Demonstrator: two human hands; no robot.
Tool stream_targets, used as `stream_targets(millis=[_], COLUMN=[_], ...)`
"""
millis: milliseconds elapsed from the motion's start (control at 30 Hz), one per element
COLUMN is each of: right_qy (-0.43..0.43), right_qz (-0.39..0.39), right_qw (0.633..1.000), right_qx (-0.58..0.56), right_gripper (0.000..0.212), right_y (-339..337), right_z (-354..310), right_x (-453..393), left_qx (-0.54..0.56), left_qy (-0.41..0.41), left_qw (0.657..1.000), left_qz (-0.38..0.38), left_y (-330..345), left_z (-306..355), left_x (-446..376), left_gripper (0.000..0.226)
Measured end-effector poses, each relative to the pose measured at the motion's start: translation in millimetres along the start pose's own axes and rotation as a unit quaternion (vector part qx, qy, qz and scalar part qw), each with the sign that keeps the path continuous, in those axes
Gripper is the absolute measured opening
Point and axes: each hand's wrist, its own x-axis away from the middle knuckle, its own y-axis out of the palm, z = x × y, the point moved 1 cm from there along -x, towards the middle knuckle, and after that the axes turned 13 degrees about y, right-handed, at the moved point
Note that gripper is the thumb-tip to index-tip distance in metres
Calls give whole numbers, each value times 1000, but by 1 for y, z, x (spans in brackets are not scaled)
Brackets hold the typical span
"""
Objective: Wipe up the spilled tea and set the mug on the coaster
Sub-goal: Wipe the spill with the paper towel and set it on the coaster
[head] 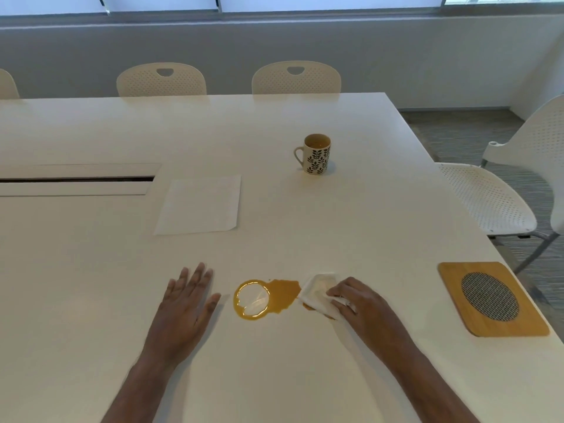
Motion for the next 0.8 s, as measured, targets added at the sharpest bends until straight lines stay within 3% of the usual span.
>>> stream_targets(millis=[200,500,800], right_qy=[-47,36,-26], right_qz=[-40,78,-41], right_qw=[997,995,999], right_qx=[48,53,10], right_gripper=[34,19,22], right_y=[-15,-16,22], right_z=[16,8,-39], right_x=[8,-33,-19], left_qx=[-3,3,12], left_qy=[-5,-9,-9], left_qw=[1000,1000,1000], left_qz=[4,7,6], left_y=[1,-2,-4], left_z=[2,7,8], left_x=[-1,0,0], left_gripper=[74,74,77])
